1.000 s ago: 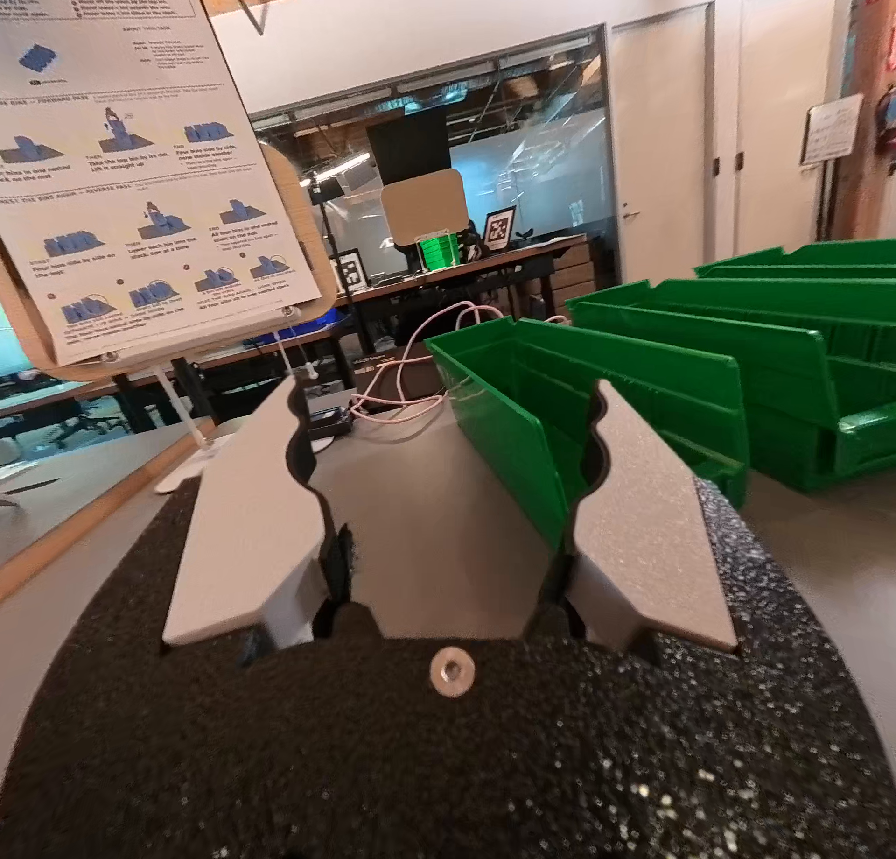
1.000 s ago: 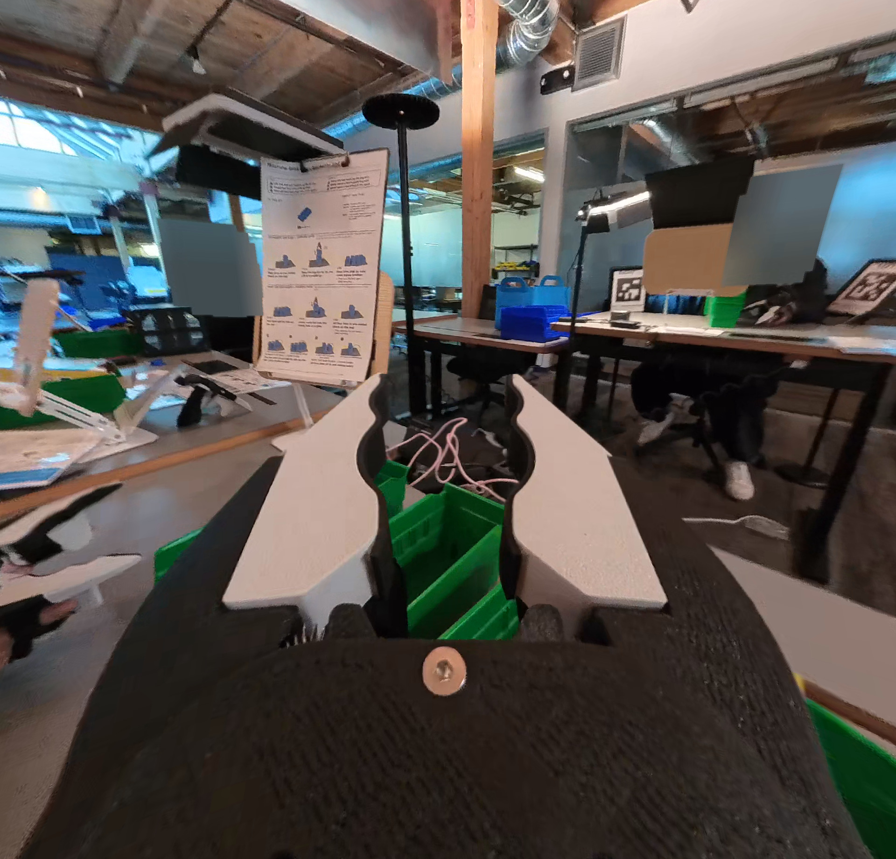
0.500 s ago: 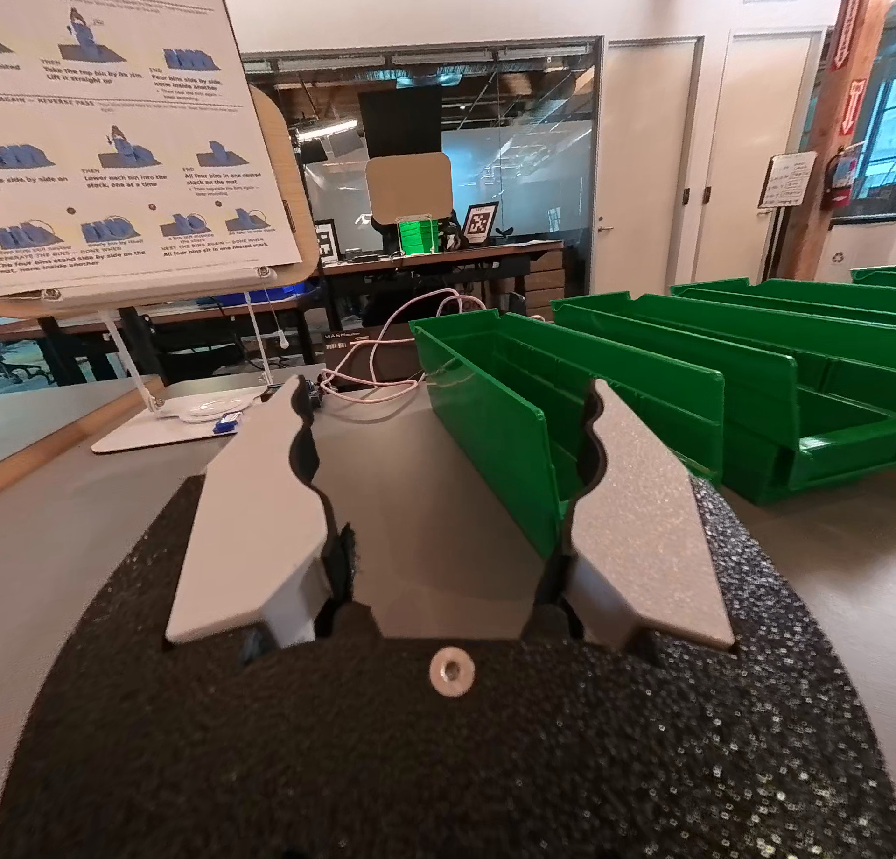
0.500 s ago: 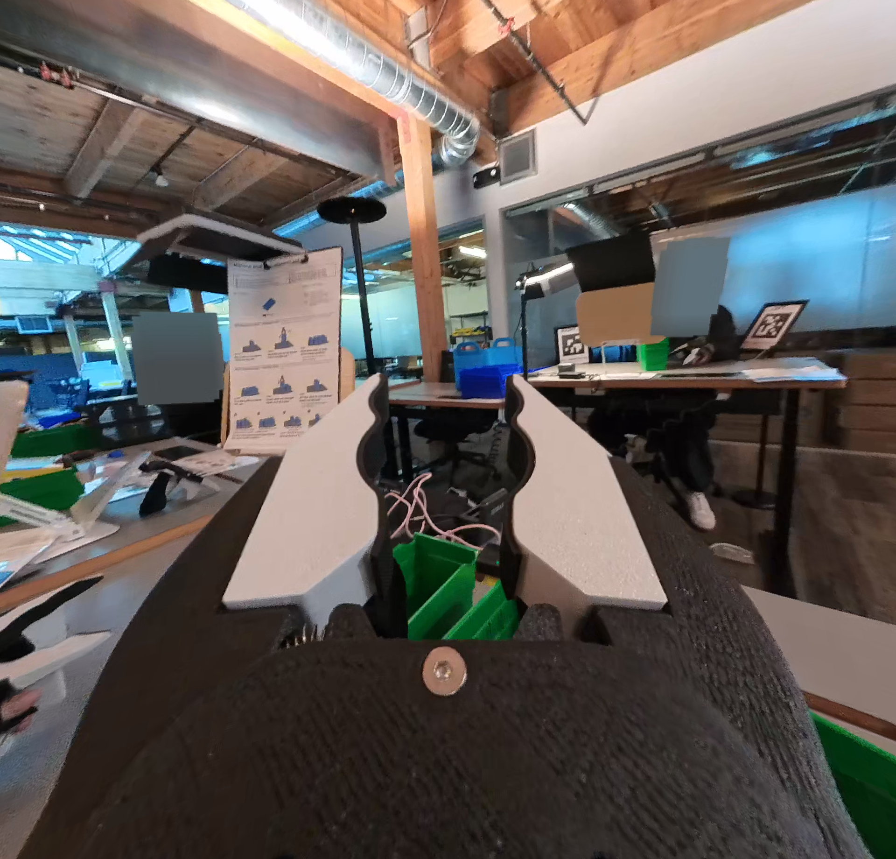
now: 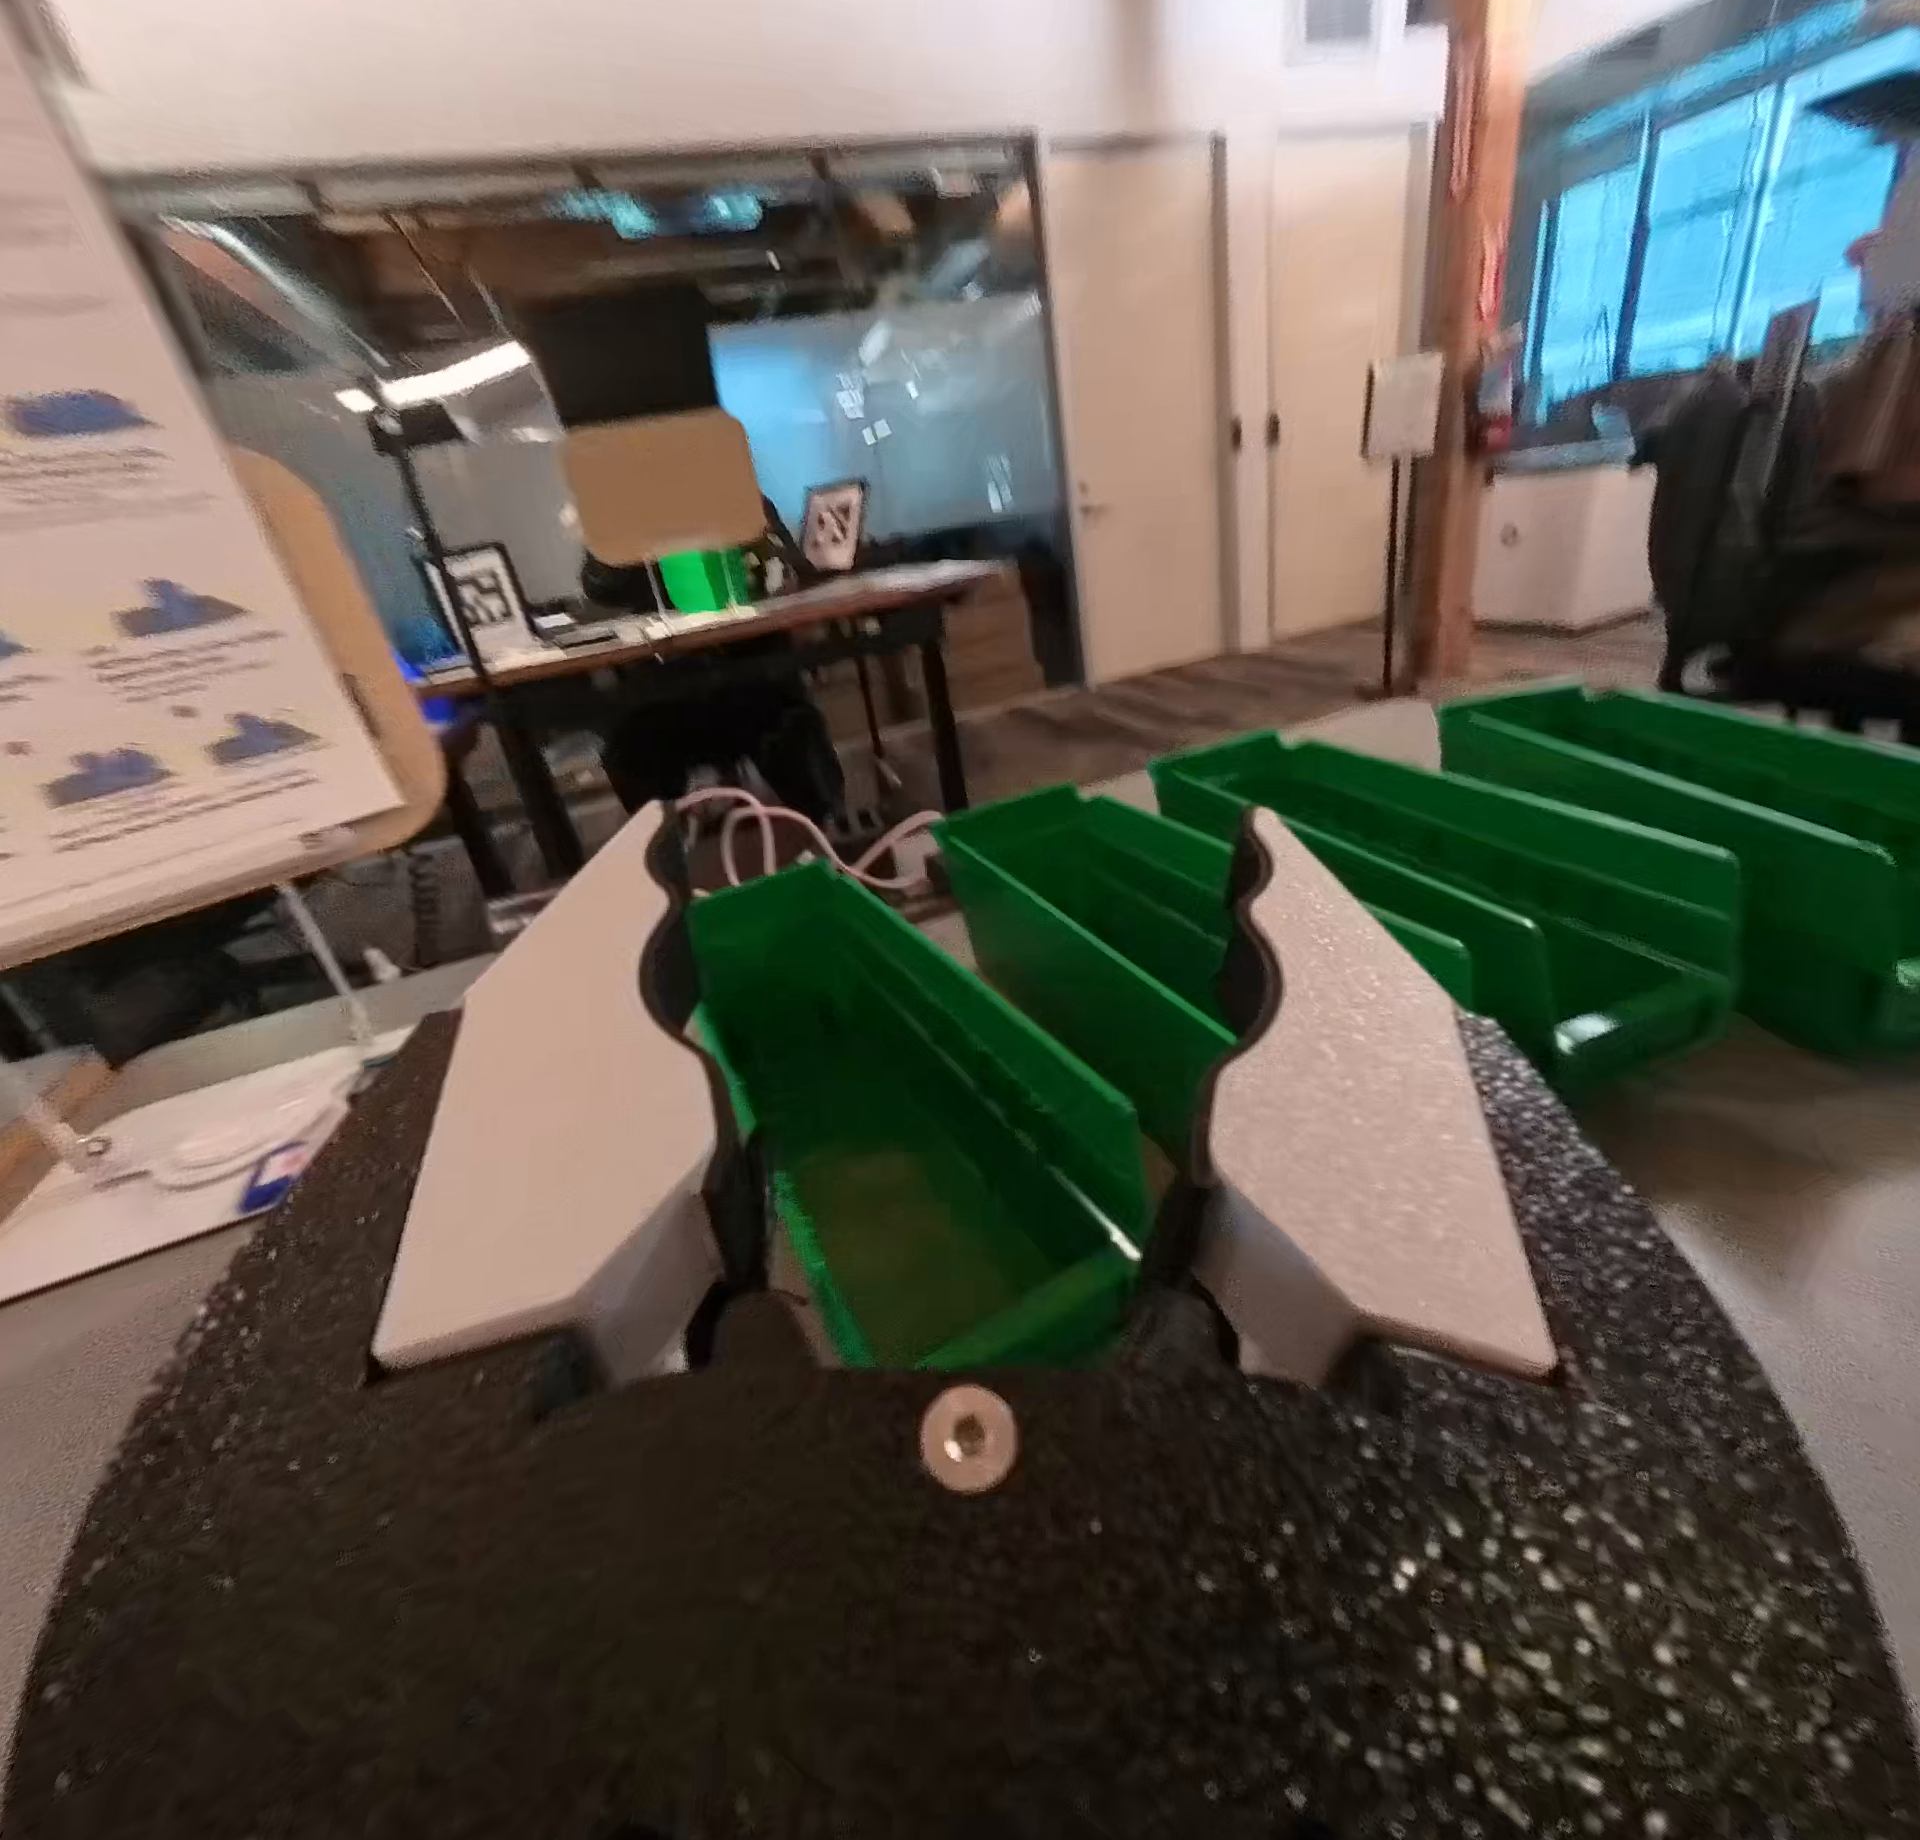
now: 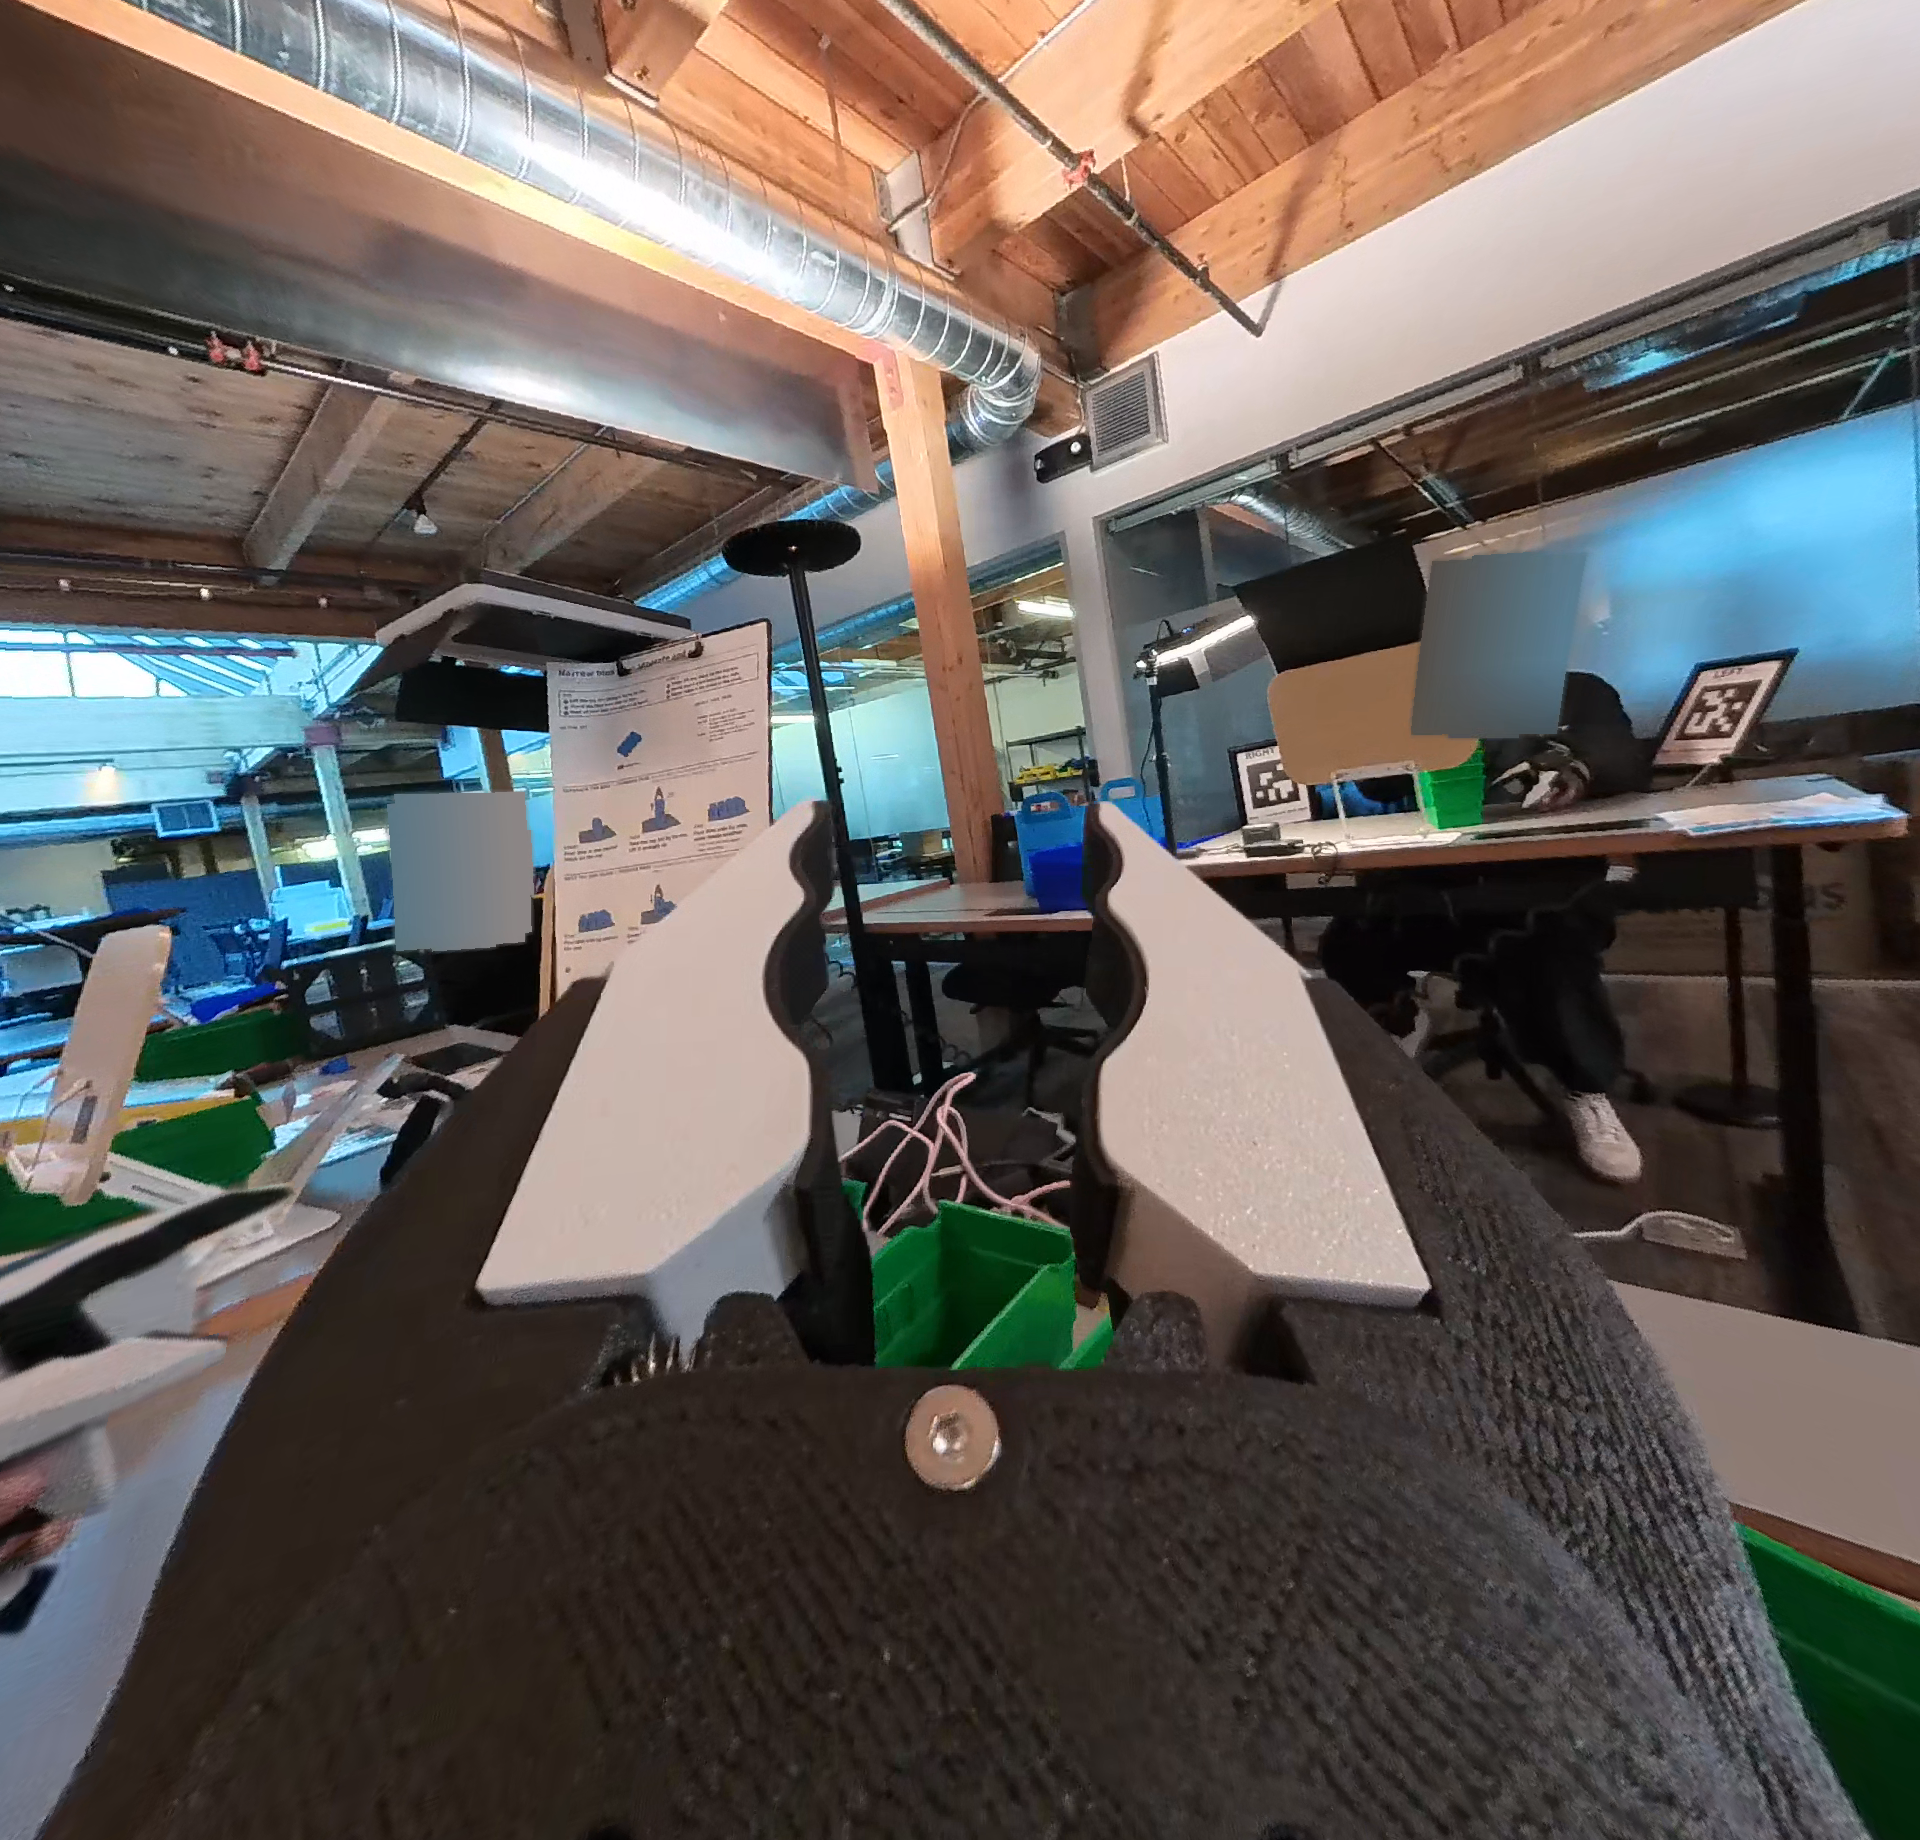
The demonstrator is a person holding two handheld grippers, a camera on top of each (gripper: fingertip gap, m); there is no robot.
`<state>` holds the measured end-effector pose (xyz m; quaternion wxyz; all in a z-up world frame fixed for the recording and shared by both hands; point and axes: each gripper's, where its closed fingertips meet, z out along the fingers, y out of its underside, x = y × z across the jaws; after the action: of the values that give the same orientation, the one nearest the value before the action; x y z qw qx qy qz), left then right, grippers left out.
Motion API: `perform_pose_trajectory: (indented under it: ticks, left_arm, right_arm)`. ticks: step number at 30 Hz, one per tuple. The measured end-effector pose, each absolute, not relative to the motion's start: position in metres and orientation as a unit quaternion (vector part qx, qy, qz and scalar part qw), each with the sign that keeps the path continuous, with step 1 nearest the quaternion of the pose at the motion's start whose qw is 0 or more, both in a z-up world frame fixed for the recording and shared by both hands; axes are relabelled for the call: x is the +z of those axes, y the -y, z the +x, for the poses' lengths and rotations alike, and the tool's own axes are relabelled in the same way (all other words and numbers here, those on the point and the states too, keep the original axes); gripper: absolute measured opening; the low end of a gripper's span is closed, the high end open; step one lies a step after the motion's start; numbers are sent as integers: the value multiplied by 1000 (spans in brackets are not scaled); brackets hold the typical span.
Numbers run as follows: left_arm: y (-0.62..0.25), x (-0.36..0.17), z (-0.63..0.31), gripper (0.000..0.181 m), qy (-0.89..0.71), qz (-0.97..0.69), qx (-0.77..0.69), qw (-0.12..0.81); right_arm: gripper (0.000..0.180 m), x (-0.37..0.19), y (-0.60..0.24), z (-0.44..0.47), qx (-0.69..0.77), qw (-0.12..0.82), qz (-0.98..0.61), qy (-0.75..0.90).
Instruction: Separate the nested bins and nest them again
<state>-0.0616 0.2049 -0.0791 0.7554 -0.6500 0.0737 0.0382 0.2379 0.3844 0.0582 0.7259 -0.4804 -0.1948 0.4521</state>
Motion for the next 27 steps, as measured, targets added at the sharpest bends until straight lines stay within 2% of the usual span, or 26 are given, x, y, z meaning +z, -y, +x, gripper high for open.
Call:
perform_pose_trajectory:
  ticks: [8, 9, 10, 12, 13, 15, 20, 22, 23, 27]
  left_arm:
    - [-312, -115, 19, 92, -168, -757, 37, 631]
    - [-327, -118, 22, 100, -160, -772, 28, 615]
    - [-343, -121, 25, 115, -143, -787, 7, 600]
    - [-372, -125, 42, 136, -114, -803, -87, 578]
    - [-386, -127, 48, 138, -99, -809, -127, 565]
    - [-412, -145, 35, 143, -70, -846, -111, 517]
    - [-442, -189, 14, 140, -23, -914, -84, 397]
    - [-447, -199, 18, 120, -37, -924, -79, 372]
    - [-450, -203, 18, 118, -38, -928, -68, 365]
    - [-445, -226, 21, 129, -53, -952, -31, 298]
  right_arm:
    - [47, 57, -385, 235, 451, 723, -483, 201]
    - [47, 57, -385, 235, 454, 722, -482, 200]
    - [47, 56, -386, 235, 455, 721, -482, 200]
    - [47, 54, -388, 234, 458, 717, -486, 199]
    - [47, 53, -390, 233, 460, 714, -488, 199]
    - [47, 50, -392, 231, 466, 706, -493, 201]
    - [47, 47, -394, 229, 479, 695, -497, 201]
    - [47, 47, -395, 228, 482, 693, -497, 200]
    - [47, 47, -396, 228, 483, 692, -498, 201]
    - [47, 45, -397, 227, 489, 686, -500, 201]
